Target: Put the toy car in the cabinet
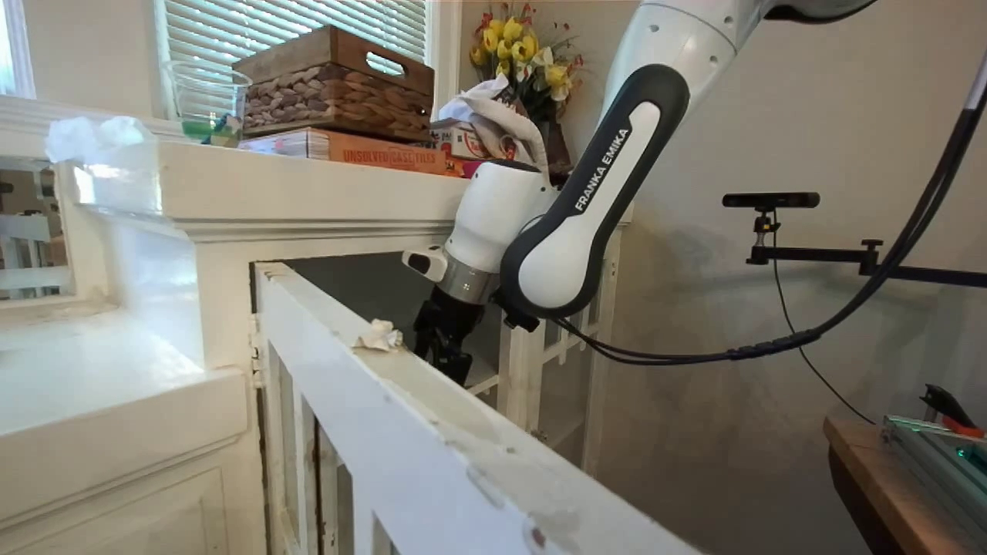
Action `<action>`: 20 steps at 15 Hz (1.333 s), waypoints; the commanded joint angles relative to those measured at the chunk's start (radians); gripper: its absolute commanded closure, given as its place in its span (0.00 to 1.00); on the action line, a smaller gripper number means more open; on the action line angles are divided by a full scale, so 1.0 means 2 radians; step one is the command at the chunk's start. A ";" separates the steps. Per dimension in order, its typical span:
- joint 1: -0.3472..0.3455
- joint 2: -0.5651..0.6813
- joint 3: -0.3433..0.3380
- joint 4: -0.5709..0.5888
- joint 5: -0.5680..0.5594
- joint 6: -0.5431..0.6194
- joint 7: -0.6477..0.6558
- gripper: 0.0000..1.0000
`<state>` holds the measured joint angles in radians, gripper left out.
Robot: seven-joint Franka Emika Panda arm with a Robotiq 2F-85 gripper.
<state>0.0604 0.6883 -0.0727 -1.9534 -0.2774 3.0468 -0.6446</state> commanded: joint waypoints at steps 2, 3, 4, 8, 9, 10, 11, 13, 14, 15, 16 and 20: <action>-0.021 -0.100 0.036 -0.088 -0.011 -0.088 0.029 0.00; -0.041 -0.121 0.062 -0.098 -0.001 -0.123 0.007 0.00; -0.024 -0.067 0.036 -0.052 -0.017 -0.083 0.030 0.00; -0.041 -0.110 0.062 -0.083 -0.008 -0.118 0.021 0.00; -0.042 -0.110 0.062 -0.084 -0.008 -0.118 0.020 0.00; -0.043 -0.110 0.062 -0.085 -0.008 -0.118 0.020 0.00; -0.043 -0.110 0.062 -0.086 -0.007 -0.118 0.020 0.00; -0.016 -0.121 0.034 -0.096 -0.021 -0.129 0.073 0.00; -0.006 -0.126 0.023 -0.102 -0.028 -0.124 0.097 0.00; 0.002 -0.132 0.015 -0.106 -0.030 -0.131 0.122 0.00; 0.011 -0.139 0.006 -0.112 -0.032 -0.140 0.150 0.00; 0.026 -0.170 0.005 -0.140 -0.022 -0.181 0.219 0.00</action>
<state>0.0840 0.4354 -0.0581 -2.1578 -0.3021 2.7506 -0.3144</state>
